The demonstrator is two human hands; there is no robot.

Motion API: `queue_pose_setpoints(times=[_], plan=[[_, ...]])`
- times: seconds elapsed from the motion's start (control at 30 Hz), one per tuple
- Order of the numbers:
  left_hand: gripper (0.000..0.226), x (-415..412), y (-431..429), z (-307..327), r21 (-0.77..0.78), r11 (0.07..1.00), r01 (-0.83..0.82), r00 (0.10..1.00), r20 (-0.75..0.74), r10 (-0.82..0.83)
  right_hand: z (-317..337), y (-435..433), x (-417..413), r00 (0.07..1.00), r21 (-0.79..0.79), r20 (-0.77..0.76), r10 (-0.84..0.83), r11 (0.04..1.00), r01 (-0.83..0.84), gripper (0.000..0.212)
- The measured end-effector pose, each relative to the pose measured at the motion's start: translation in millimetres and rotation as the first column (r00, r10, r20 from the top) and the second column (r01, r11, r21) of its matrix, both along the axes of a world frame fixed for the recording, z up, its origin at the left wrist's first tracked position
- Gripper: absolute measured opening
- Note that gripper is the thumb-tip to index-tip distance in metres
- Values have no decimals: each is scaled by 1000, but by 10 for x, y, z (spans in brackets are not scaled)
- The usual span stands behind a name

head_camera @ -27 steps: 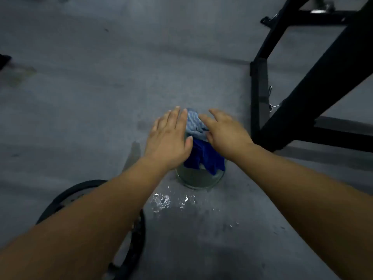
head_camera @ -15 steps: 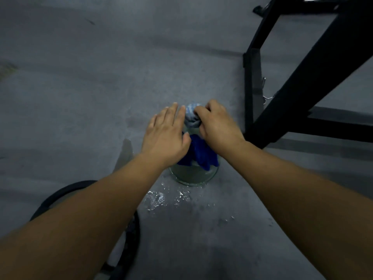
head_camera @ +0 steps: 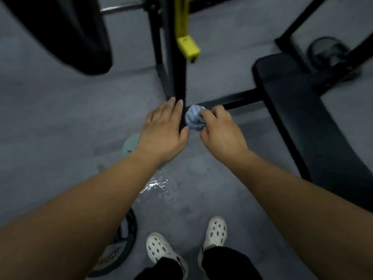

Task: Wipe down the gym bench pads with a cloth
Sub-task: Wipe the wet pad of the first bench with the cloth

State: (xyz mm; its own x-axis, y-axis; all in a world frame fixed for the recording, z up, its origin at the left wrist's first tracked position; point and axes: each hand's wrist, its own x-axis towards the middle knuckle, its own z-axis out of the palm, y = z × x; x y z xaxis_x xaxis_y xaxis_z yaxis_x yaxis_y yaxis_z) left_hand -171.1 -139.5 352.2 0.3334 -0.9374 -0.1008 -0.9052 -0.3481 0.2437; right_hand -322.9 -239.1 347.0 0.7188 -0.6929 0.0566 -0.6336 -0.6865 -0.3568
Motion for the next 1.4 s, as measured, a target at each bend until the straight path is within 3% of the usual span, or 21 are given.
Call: queue_pose_setpoints(times=[0.17,0.4,0.73,1.07,1.23,1.33,1.4], plan=[[81,-905,-725,690,-62,979,193,981,-14,-194,708,-432,-1060,980,-52,48,-193,979,195,33],[70,-2069,-1666,1041,-68,925,375,927,37,-373,1122,-1056,-2357,914,-62,113,-389,916,398,34],[68,-2228,-2891,824,-23,880,475,879,69,-473,812,-1952,-2608,833,29,115,-541,840,541,32],[81,-1841,-4528,-495,89,848,523,843,97,-530,-552,-3478,-2140,732,105,181,-657,753,649,36],[79,-1795,-5394,-1470,45,870,491,862,118,-493,-1508,-4271,-1992,756,88,214,-618,783,615,39],[67,-1726,-5805,-2076,18,881,474,874,115,-472,-2142,-4674,-1977,798,51,90,-596,803,594,36],[63,-1653,-5987,-2441,-20,879,476,876,101,-472,-2503,-4861,-1937,820,-5,6,-573,820,573,48]])
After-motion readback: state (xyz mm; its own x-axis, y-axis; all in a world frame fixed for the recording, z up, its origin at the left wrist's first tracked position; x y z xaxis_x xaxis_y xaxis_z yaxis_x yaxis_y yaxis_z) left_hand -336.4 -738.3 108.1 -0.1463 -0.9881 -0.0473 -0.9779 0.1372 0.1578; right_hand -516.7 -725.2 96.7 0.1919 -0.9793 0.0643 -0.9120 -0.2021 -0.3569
